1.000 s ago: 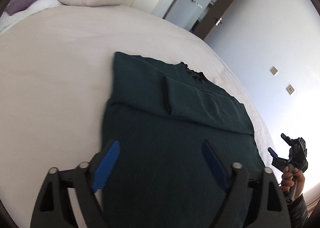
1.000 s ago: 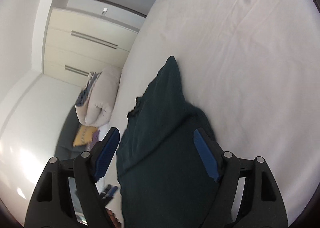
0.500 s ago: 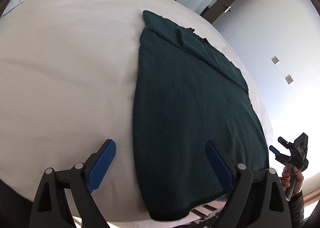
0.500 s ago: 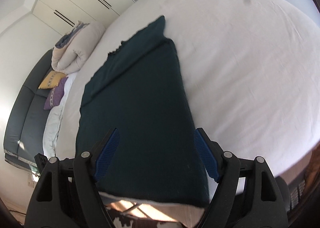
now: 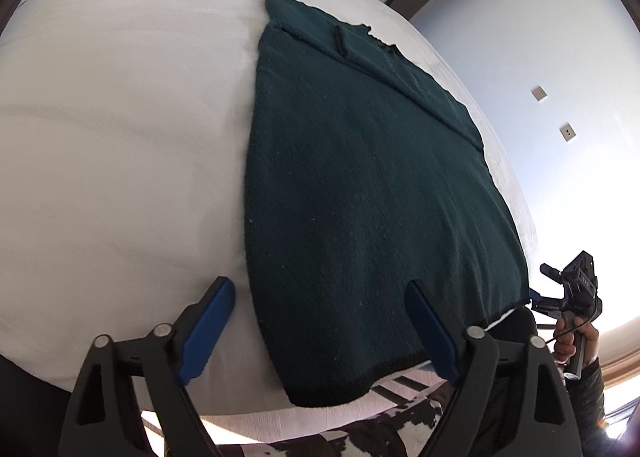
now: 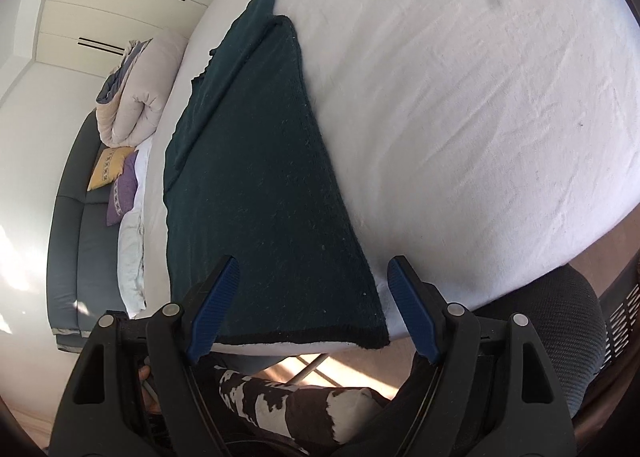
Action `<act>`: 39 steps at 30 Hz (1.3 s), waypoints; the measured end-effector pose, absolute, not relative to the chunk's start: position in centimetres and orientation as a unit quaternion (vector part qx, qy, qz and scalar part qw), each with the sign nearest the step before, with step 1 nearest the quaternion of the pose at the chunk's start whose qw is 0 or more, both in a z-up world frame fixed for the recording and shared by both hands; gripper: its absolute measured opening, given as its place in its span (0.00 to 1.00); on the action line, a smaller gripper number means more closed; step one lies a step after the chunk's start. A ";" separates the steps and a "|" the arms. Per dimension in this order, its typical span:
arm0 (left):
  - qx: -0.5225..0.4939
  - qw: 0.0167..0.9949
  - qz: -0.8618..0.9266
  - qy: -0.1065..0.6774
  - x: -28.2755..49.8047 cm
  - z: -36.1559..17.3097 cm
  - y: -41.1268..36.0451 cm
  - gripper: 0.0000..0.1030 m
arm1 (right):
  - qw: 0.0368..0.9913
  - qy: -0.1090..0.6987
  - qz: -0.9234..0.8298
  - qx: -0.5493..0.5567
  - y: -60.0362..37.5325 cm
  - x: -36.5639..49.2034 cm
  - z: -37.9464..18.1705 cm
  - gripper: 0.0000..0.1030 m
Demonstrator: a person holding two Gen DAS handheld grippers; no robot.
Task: Fold small clothes
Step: 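Grasp the sweater hem with both tools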
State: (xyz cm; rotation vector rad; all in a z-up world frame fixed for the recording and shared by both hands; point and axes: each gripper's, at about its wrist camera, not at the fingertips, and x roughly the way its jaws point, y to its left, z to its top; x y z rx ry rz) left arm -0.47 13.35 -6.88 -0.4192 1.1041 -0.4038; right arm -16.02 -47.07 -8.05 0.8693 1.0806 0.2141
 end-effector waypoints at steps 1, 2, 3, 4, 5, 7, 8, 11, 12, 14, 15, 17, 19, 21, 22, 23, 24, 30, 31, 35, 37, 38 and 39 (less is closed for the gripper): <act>-0.197 0.809 -0.193 0.520 -0.5 -6.9 13.4 0.76 | 0.763 0.497 0.106 0.400 -47.0 -16.1 -8.1 0.73; -0.201 0.805 -0.196 0.523 -0.5 -6.9 13.5 0.74 | 0.762 0.497 0.113 0.399 -46.8 -16.1 -8.2 0.72; -0.205 0.802 -0.199 0.525 -0.5 -7.0 13.6 0.69 | 0.761 0.499 0.115 0.399 -46.6 -15.6 -8.1 0.69; -0.215 0.796 -0.203 0.528 -0.6 -7.0 13.8 0.66 | 0.759 0.500 0.117 0.400 -46.6 -15.7 -8.3 0.65; -0.220 0.793 -0.205 0.530 -0.6 -7.1 14.0 0.65 | 0.758 0.500 0.118 0.401 -46.6 -15.7 -8.3 0.64; -0.236 0.784 -0.208 0.536 -0.5 -7.3 14.4 0.63 | 0.757 0.499 0.119 0.403 -46.7 -15.7 -8.3 0.58; -0.242 0.781 -0.210 0.536 -0.6 -7.3 14.5 0.63 | 0.757 0.500 0.119 0.404 -46.7 -15.7 -8.3 0.56; -0.260 0.771 -0.214 0.540 -0.6 -7.5 14.9 0.63 | 0.754 0.500 0.121 0.408 -46.9 -15.7 -8.5 0.47; -0.262 0.769 -0.214 0.542 -0.7 -7.5 15.0 0.63 | 0.754 0.500 0.122 0.409 -47.0 -15.8 -8.6 0.44; -0.270 0.765 -0.215 0.543 -0.9 -7.6 15.2 0.63 | 0.752 0.500 0.122 0.412 -47.2 -15.9 -8.7 0.42; -0.278 0.762 -0.215 0.544 -1.1 -7.7 15.4 0.63 | 0.751 0.499 0.123 0.414 -47.2 -16.0 -8.8 0.40; -0.305 0.753 -0.216 0.541 -1.2 -7.9 16.0 0.62 | 0.750 0.499 0.124 0.416 -47.2 -15.9 -8.9 0.38; -0.329 0.745 -0.214 0.540 -1.2 -8.0 16.5 0.59 | 0.749 0.500 0.125 0.416 -47.1 -15.9 -9.1 0.33; -0.322 0.745 -0.210 0.546 -1.3 -8.0 16.3 0.52 | 0.749 0.501 0.128 0.414 -46.9 -15.8 -9.1 0.33; -0.317 0.745 -0.209 0.548 -1.3 -8.0 16.2 0.51 | 0.750 0.502 0.131 0.411 -46.7 -15.8 -9.0 0.33; -0.313 0.746 -0.209 0.550 -1.3 -8.0 16.1 0.51 | 0.750 0.502 0.132 0.410 -46.6 -15.8 -9.0 0.33; -0.312 0.745 -0.209 0.551 -1.4 -7.9 16.0 0.51 | 0.750 0.503 0.133 0.408 -46.4 -15.7 -9.1 0.33; -0.283 0.744 -0.205 0.570 -1.5 -8.2 15.2 0.09 | 0.754 0.512 0.133 0.389 -45.7 -15.6 -8.9 0.19; -0.281 0.744 -0.205 0.571 -1.6 -8.4 15.0 0.09 | 0.756 0.513 0.133 0.384 -45.5 -15.5 -8.8 0.16; -0.276 0.752 -0.200 0.564 -1.9 -8.3 14.8 0.08 | 0.764 0.511 0.127 0.373 -45.4 -15.5 -8.4 0.09; -0.270 0.758 -0.199 0.559 -1.9 -8.0 14.7 0.08 | 0.767 0.507 0.127 0.371 -45.4 -15.5 -8.1 0.08; -0.269 0.761 -0.198 0.556 -1.8 -7.8 14.7 0.08 | 0.769 0.505 0.128 0.370 -45.5 -15.5 -7.9 0.08; -0.270 0.763 -0.199 0.552 -1.8 -7.6 14.7 0.08 | 0.771 0.503 0.128 0.369 -45.5 -15.5 -7.7 0.08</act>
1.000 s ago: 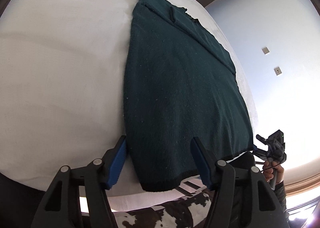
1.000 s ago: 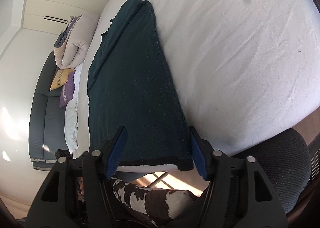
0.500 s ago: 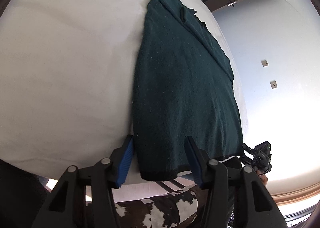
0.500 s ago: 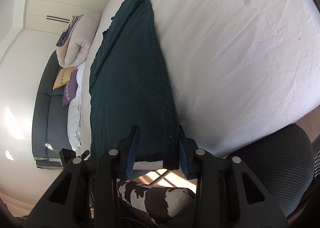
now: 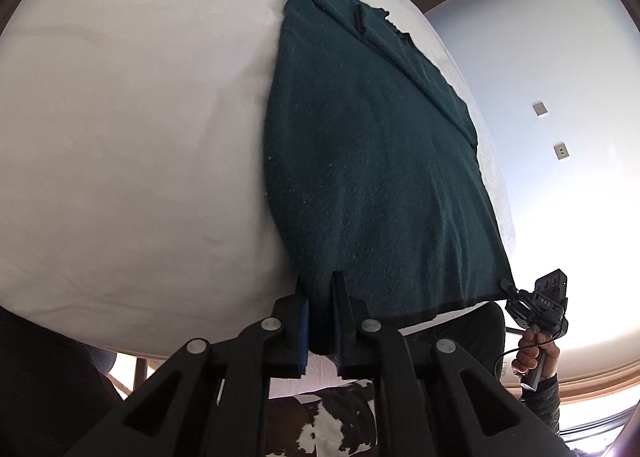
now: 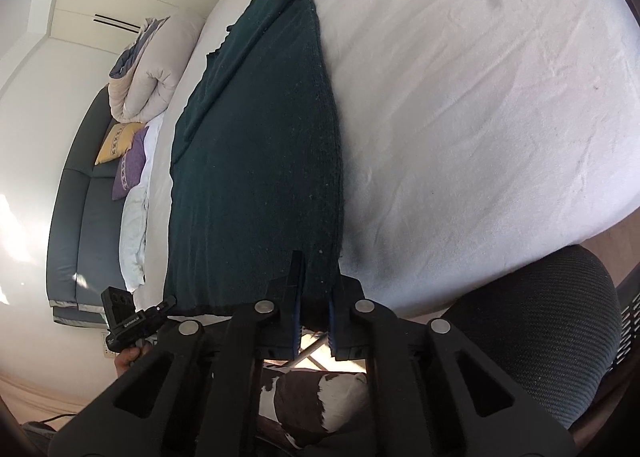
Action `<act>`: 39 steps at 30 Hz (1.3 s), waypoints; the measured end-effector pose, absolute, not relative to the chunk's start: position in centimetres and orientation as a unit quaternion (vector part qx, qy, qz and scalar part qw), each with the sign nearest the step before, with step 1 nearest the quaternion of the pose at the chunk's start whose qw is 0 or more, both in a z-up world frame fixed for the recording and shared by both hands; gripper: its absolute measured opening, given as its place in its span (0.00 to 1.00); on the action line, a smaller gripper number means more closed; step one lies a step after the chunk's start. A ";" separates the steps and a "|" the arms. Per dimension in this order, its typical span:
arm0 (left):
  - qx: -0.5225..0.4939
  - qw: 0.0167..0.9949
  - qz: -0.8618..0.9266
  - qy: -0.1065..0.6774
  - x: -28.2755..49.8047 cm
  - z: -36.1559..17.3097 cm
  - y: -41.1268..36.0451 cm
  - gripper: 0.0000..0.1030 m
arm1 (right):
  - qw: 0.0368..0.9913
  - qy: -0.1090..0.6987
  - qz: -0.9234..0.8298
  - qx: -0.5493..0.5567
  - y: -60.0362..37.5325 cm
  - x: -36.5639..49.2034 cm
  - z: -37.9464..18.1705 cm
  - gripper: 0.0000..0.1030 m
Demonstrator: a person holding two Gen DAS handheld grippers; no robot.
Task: Fold small clothes
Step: 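Grasp the sweater hem with both tools, then lift the hem with both tools and fold it toward the collar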
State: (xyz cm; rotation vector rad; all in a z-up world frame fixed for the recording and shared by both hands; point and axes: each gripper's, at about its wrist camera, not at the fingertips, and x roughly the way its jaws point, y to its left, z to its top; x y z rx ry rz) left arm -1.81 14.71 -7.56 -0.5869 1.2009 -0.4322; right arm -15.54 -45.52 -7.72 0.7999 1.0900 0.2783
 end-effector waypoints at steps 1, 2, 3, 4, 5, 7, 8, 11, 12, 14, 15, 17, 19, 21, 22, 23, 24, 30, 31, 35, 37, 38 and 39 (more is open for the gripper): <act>-0.275 0.766 -0.200 0.546 -1.8 -7.3 14.8 0.08 | 0.773 0.499 0.129 0.369 -45.5 -15.5 -7.5 0.07; -0.279 0.767 -0.200 0.542 -1.8 -7.1 15.0 0.08 | 0.776 0.494 0.131 0.370 -45.6 -15.5 -7.2 0.07; -0.284 0.768 -0.202 0.537 -1.9 -6.9 15.1 0.08 | 0.777 0.490 0.132 0.372 -45.8 -15.4 -7.1 0.07; -0.291 0.769 -0.203 0.532 -1.9 -6.6 15.3 0.08 | 0.780 0.483 0.133 0.375 -45.8 -15.4 -6.7 0.07; -0.301 0.770 -0.207 0.524 -1.9 -6.3 15.5 0.08 | 0.782 0.478 0.135 0.377 -45.9 -15.6 -6.3 0.07; -0.325 0.770 -0.218 0.504 -1.7 -5.6 16.0 0.08 | 0.787 0.465 0.139 0.381 -46.0 -15.3 -5.4 0.07; -0.337 0.771 -0.222 0.493 -1.6 -5.1 16.3 0.08 | 0.789 0.460 0.141 0.382 -46.2 -15.3 -5.0 0.07; -0.362 0.775 -0.226 0.466 -0.8 -3.8 17.0 0.08 | 0.795 0.440 0.147 0.391 -46.4 -14.7 -3.4 0.06; -0.370 0.775 -0.227 0.460 -0.4 -3.5 17.2 0.08 | 0.796 0.433 0.148 0.396 -46.5 -14.4 -3.0 0.07; -0.384 0.775 -0.228 0.446 0.4 -2.9 17.5 0.08 | 0.798 0.420 0.151 0.405 -46.6 -13.5 -2.1 0.06; -0.389 0.776 -0.230 0.440 0.9 -2.5 17.6 0.08 | 0.799 0.414 0.151 0.408 -46.7 -13.0 -1.6 0.07; -0.394 0.779 -0.231 0.430 1.9 -1.8 17.6 0.08 | 0.800 0.402 0.153 0.418 -46.9 -11.9 -0.8 0.07; -0.398 0.782 -0.233 0.420 2.8 -1.1 17.5 0.08 | 0.803 0.391 0.153 0.423 -47.2 -10.3 0.1 0.06; -0.406 0.783 -0.234 0.410 4.1 -0.6 17.6 0.08 | 0.806 0.383 0.151 0.426 -47.4 -8.6 1.0 0.06; -0.409 0.783 -0.232 0.407 5.1 -0.4 17.8 0.08 | 0.808 0.379 0.149 0.426 -47.5 -7.6 1.4 0.06; -0.413 0.783 -0.229 0.404 6.0 -0.2 18.0 0.08 | 0.810 0.375 0.146 0.427 -47.6 -6.6 1.7 0.07; -0.416 0.784 -0.228 0.400 6.9 0.0 18.2 0.07 | 0.811 0.372 0.145 0.427 -47.7 -5.6 2.0 0.06; -0.412 0.792 -0.222 0.391 12.2 1.0 17.7 0.07 | 0.820 0.367 0.137 0.418 -47.4 1.4 3.4 0.06; -0.413 0.793 -0.220 0.391 13.1 0.9 17.7 0.07 | 0.821 0.367 0.135 0.415 -47.3 2.8 3.5 0.06; -0.419 0.791 -0.211 0.393 17.2 0.4 17.7 0.07 | 0.825 0.369 0.129 0.408 -46.7 7.5 3.7 0.06; -0.423 0.789 -0.207 0.396 19.0 0.0 17.6 0.06 | 0.826 0.372 0.124 0.405 -46.5 10.0 3.6 0.06; -0.425 0.787 -0.204 0.398 20.2 -0.3 17.6 0.06 | 0.826 0.373 0.122 0.405 -46.5 11.2 3.5 0.06; -0.426 0.786 -0.202 0.400 21.1 -0.5 17.7 0.06 | 0.825 0.375 0.120 0.405 -46.4 12.4 3.4 0.06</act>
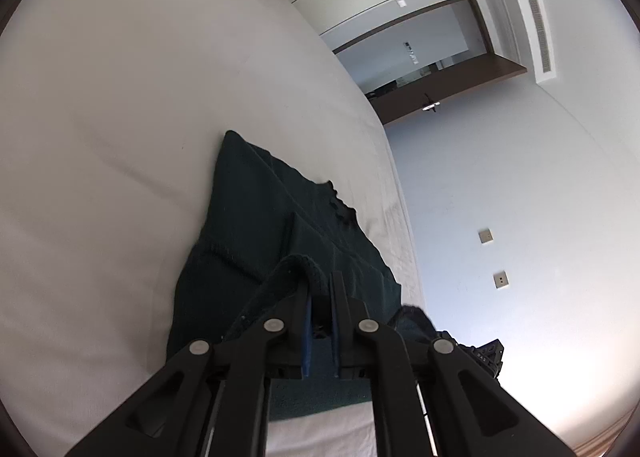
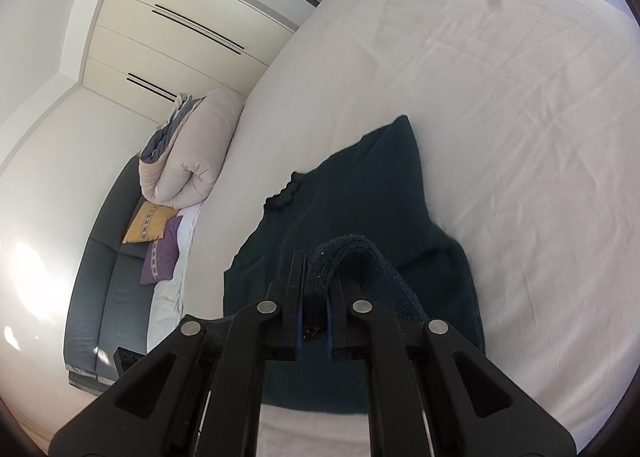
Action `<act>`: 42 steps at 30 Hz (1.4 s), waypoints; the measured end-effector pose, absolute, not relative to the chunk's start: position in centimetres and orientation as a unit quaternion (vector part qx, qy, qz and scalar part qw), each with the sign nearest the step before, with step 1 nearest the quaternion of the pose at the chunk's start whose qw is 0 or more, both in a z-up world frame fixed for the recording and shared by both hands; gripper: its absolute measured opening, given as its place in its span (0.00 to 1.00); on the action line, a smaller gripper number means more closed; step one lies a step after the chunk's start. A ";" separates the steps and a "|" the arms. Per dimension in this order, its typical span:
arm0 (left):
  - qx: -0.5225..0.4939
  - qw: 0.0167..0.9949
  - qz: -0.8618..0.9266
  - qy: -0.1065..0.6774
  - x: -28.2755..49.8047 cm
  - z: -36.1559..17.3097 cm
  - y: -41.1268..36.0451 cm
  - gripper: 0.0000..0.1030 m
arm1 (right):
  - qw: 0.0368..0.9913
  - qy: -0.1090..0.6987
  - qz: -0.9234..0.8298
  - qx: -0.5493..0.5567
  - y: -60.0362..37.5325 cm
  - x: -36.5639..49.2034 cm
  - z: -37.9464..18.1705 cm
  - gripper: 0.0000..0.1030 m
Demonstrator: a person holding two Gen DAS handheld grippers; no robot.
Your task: Fold small clothes
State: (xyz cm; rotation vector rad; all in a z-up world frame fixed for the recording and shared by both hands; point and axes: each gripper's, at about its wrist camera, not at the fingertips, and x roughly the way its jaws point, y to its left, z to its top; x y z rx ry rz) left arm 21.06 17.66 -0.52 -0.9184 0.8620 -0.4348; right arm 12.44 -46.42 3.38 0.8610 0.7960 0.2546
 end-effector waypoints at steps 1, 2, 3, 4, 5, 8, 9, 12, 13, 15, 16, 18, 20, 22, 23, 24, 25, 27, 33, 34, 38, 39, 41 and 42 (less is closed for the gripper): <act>-0.426 0.786 -0.200 0.402 22.0 -0.7 17.6 0.06 | 0.826 0.375 0.118 0.404 -46.3 13.2 3.3 0.06; -0.426 0.785 -0.197 0.404 23.1 -1.0 17.5 0.06 | 0.827 0.376 0.117 0.402 -46.3 14.0 3.1 0.06; -0.428 0.784 -0.196 0.405 23.9 -1.1 17.5 0.06 | 0.828 0.377 0.115 0.400 -46.2 14.9 3.0 0.06; -0.430 0.783 -0.195 0.405 24.7 -1.4 17.6 0.06 | 0.828 0.377 0.113 0.398 -46.1 15.9 2.9 0.06; -0.430 0.783 -0.193 0.406 25.6 -1.6 17.6 0.06 | 0.829 0.376 0.112 0.398 -46.1 16.6 2.8 0.06; -0.426 0.784 -0.189 0.410 27.7 -2.1 17.2 0.06 | 0.829 0.377 0.107 0.398 -46.1 19.2 2.5 0.06; -0.424 0.785 -0.187 0.411 28.4 -2.3 17.1 0.06 | 0.829 0.378 0.106 0.398 -46.0 19.6 2.2 0.06; -0.422 0.785 -0.182 0.414 29.6 -2.7 17.0 0.06 | 0.827 0.386 0.096 0.397 -46.0 22.1 1.3 0.06; -0.424 0.785 -0.180 0.415 30.1 -2.9 17.1 0.06 | 0.826 0.387 0.094 0.399 -46.1 22.9 1.0 0.06; -0.426 0.783 -0.176 0.418 30.9 -3.5 17.1 0.06 | 0.824 0.390 0.089 0.403 -46.1 24.0 0.3 0.06; -0.426 0.782 -0.174 0.420 31.3 -3.7 17.1 0.06 | 0.822 0.391 0.085 0.404 -46.2 24.6 -0.1 0.06; -0.425 0.782 -0.172 0.421 32.2 -4.0 16.9 0.06 | 0.820 0.394 0.080 0.408 -46.2 25.2 -0.9 0.06; -0.426 0.781 -0.172 0.423 32.8 -4.2 16.8 0.06 | 0.819 0.397 0.076 0.408 -46.2 25.8 -1.6 0.06; -0.425 0.781 -0.169 0.425 33.8 -4.5 16.6 0.06 | 0.818 0.398 0.073 0.408 -46.1 26.6 -2.1 0.06; -0.424 0.782 -0.166 0.425 34.2 -4.7 16.5 0.06 | 0.818 0.398 0.070 0.409 -46.1 26.9 -2.3 0.06; -0.423 0.783 -0.164 0.426 34.5 -4.8 16.4 0.06 | 0.818 0.397 0.067 0.411 -46.1 27.3 -2.6 0.06; -0.420 0.784 -0.161 0.428 34.9 -4.9 16.2 0.06 | 0.817 0.397 0.063 0.413 -46.2 27.8 -2.8 0.07; -0.410 0.788 -0.157 0.432 36.1 -5.4 15.7 0.07 | 0.813 0.401 0.056 0.417 -46.2 28.7 -3.4 0.07; -0.379 0.805 -0.148 0.432 36.9 -5.9 15.2 0.73 | 0.830 0.380 0.014 0.408 -46.6 29.9 -4.2 0.80; -0.384 0.804 -0.147 0.430 36.8 -6.0 15.5 0.73 | 0.834 0.360 0.012 0.418 -46.9 29.6 -4.1 0.90; -0.397 0.798 -0.143 0.430 35.5 -6.5 16.4 0.73 | 0.833 0.366 0.018 0.415 -46.8 29.1 -4.3 0.90; -0.393 0.802 -0.139 0.428 35.2 -6.3 16.4 0.73 | 0.837 0.363 0.016 0.408 -46.6 28.7 -4.0 0.90; -0.376 0.814 -0.135 0.421 34.1 -5.5 16.4 0.73 | 0.855 0.351 0.014 0.383 -45.9 27.7 -3.0 0.90; -0.369 0.819 -0.137 0.418 33.6 -5.2 16.3 0.73 | 0.862 0.349 0.014 0.368 -45.6 27.1 -2.5 0.90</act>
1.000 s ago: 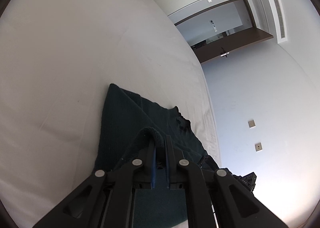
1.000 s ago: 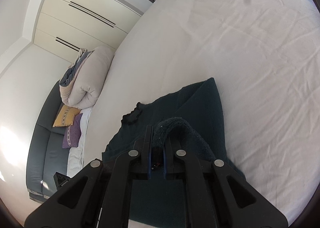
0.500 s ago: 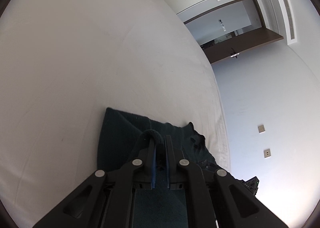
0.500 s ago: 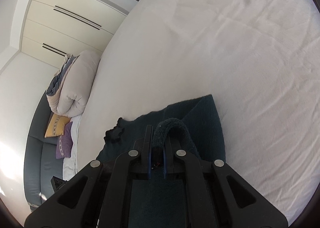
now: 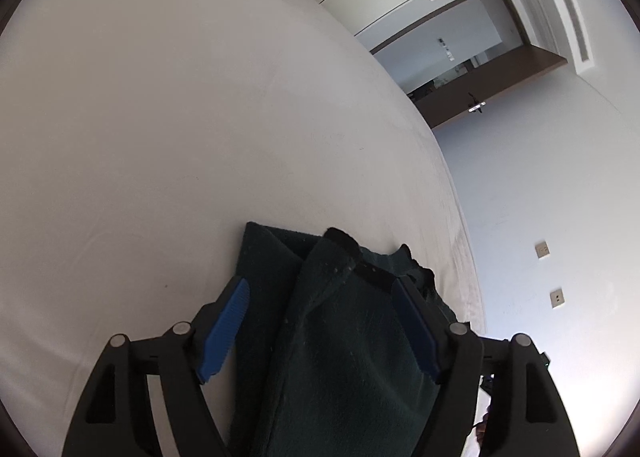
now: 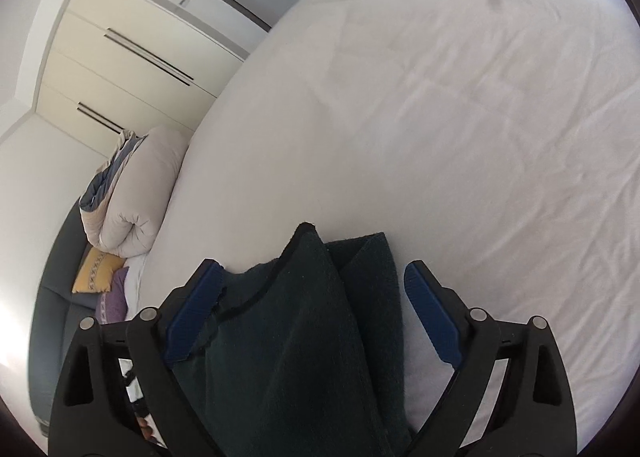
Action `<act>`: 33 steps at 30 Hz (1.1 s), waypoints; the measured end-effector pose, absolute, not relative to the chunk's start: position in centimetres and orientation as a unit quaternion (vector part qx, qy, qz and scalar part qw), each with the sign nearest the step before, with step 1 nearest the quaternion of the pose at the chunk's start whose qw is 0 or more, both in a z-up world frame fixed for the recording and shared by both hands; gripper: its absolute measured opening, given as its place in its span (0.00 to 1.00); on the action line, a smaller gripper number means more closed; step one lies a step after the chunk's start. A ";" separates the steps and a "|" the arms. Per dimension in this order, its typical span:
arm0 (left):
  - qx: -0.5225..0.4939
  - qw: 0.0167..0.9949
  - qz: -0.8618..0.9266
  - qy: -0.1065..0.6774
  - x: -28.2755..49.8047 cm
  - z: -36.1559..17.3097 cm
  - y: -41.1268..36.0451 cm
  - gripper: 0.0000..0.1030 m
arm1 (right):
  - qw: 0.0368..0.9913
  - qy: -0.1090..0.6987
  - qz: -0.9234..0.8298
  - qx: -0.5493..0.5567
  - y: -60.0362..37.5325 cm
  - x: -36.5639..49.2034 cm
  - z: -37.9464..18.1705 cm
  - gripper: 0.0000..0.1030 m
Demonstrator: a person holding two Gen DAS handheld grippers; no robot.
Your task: Fold small clothes
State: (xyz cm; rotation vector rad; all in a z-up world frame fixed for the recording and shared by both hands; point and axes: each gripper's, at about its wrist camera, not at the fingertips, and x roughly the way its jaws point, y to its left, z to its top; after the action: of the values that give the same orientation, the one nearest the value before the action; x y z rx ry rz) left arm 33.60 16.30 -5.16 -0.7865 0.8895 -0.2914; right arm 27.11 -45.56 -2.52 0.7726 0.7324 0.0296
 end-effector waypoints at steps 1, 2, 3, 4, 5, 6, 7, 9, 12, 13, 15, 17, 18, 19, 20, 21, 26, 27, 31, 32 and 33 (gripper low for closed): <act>-0.361 0.823 -0.137 0.417 33.1 -4.9 16.2 0.73 | 0.866 0.350 0.015 0.357 -45.2 26.6 -2.2 0.90; -0.351 0.827 -0.135 0.418 32.4 -4.7 16.0 0.73 | 0.870 0.352 0.016 0.345 -44.8 26.1 -1.9 0.90; -0.342 0.830 -0.135 0.419 31.8 -4.7 15.8 0.73 | 0.874 0.356 0.019 0.330 -44.2 25.7 -1.7 0.90; -0.332 0.834 -0.135 0.419 31.2 -4.7 15.7 0.73 | 0.880 0.364 0.026 0.304 -43.3 25.2 -1.5 0.90; -0.321 0.838 -0.132 0.420 30.6 -4.8 15.5 0.73 | 0.883 0.369 0.029 0.287 -43.1 24.8 -1.3 0.90; -0.314 0.840 -0.130 0.423 30.3 -4.9 15.5 0.73 | 0.888 0.376 0.029 0.263 -42.3 24.5 -1.1 0.90; -0.310 0.840 -0.130 0.425 30.1 -5.1 15.5 0.73 | 0.893 0.381 0.030 0.237 -41.7 24.2 -1.0 0.89; -0.304 0.840 -0.131 0.430 30.1 -5.3 15.5 0.73 | 0.897 0.389 0.034 0.208 -40.9 23.9 -0.8 0.88; -0.274 0.851 -0.133 0.427 30.7 -4.9 15.0 0.73 | 0.894 0.397 0.042 0.201 -40.6 23.6 -1.1 0.84; -0.261 0.852 -0.134 0.434 31.1 -5.0 14.6 0.73 | 0.894 0.398 0.043 0.199 -40.4 23.7 -1.2 0.84; -0.241 0.851 -0.129 0.449 31.6 -5.2 13.8 0.70 | 0.894 0.401 0.041 0.195 -40.4 23.8 -1.5 0.82; -0.234 0.851 -0.128 0.451 31.6 -5.6 13.5 0.69 | 0.894 0.400 0.031 0.200 -40.8 23.8 -1.8 0.79; -0.235 0.852 -0.128 0.451 31.4 -5.8 13.5 0.68 | 0.894 0.398 0.030 0.202 -41.1 23.6 -1.9 0.78; -0.237 0.851 -0.128 0.451 31.2 -6.1 13.4 0.64 | 0.895 0.398 0.027 0.201 -41.3 23.5 -2.1 0.78; -0.237 0.849 -0.127 0.455 31.1 -6.5 13.5 0.62 | 0.895 0.399 0.023 0.197 -41.4 23.3 -2.3 0.78; -0.237 0.848 -0.125 0.457 31.1 -6.8 13.6 0.57 | 0.895 0.401 0.024 0.195 -41.5 23.3 -2.4 0.76; -0.221 0.864 -0.102 0.441 31.6 -5.7 13.8 0.51 | 0.897 0.398 0.020 0.193 -42.3 23.2 -2.5 0.67; -0.210 0.869 -0.101 0.437 31.8 -5.2 13.6 0.51 | 0.898 0.395 0.021 0.194 -42.4 23.4 -2.4 0.67; -0.171 0.871 -0.100 0.449 33.7 -5.0 12.0 0.56 | 0.901 0.395 0.030 0.176 -41.6 25.5 -2.2 0.64; -0.161 0.871 -0.097 0.454 34.3 -5.2 11.6 0.56 | 0.899 0.399 0.032 0.175 -41.4 26.3 -2.4 0.63; -0.151 0.871 -0.093 0.459 34.9 -5.4 11.3 0.56 | 0.896 0.407 0.031 0.174 -41.2 27.1 -2.8 0.63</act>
State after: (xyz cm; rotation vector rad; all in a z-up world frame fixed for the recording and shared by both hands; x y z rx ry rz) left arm 34.92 11.29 -5.37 -0.3149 0.9590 -0.1941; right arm 27.06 -41.16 -2.76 0.3602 0.8425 0.0647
